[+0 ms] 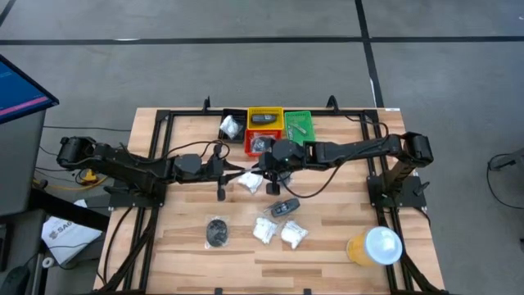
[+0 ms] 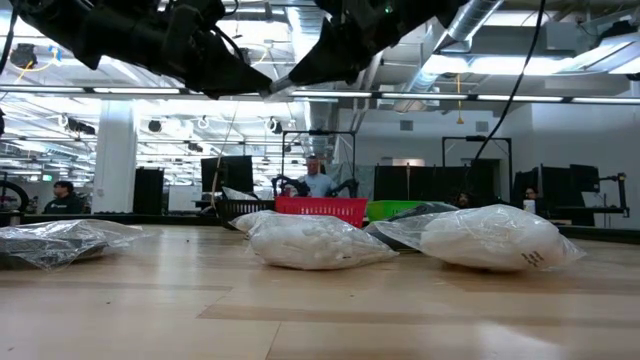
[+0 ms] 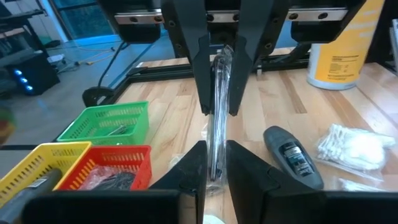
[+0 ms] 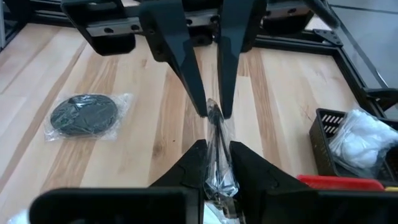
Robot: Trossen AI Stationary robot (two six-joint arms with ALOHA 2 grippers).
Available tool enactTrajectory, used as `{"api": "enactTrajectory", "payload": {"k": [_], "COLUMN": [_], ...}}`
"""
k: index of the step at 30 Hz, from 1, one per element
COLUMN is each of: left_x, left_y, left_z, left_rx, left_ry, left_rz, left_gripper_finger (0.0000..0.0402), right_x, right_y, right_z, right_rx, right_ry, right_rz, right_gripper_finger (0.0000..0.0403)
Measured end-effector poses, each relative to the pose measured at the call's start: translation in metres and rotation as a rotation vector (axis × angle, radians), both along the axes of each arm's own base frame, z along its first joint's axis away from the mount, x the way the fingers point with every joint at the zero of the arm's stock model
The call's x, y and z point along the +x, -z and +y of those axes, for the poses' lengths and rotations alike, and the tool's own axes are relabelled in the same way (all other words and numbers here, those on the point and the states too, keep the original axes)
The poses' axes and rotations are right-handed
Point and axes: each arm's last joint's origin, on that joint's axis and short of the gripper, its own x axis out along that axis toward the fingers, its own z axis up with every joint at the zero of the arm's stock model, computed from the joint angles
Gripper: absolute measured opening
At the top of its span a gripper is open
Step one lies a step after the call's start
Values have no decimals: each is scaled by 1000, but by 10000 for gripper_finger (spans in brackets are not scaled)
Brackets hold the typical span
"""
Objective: Pick & Place Travel size toiletries
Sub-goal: Put the silver nail cutter into the green bin
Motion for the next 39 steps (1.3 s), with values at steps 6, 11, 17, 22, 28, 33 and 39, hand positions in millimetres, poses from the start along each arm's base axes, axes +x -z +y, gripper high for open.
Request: {"api": "enactTrajectory", "payload": {"k": [6,11,17,22,28,33,39], "left_x": [0,0,0,0,0,0,0], "left_y": [0,0,0,0,0,0,0], "left_z": [0,0,0,0,0,0,0], "left_rx": [1,3,0,0,0,0,-1], "left_ry": [0,1,1,1,1,1,1], "left_rz": [0,1,1,1,2,1,2], "left_gripper_finger": [52,52,51,52,51,51,51], "right_x": [-2,-6,-14,-22,-34,-43,-54], "right_y": [3,6,11,13,17,19,21], "right_z": [-12,-32,-63,-88,-113,-131,-153], "right_rx": [11,35,79,97,139,173,207], "right_ry": [37,105,215,292,391,466,551], "right_rz": [39,71,129,162,209,226,238], "right_gripper_finger": [43,43,43,43,43,43,43]}}
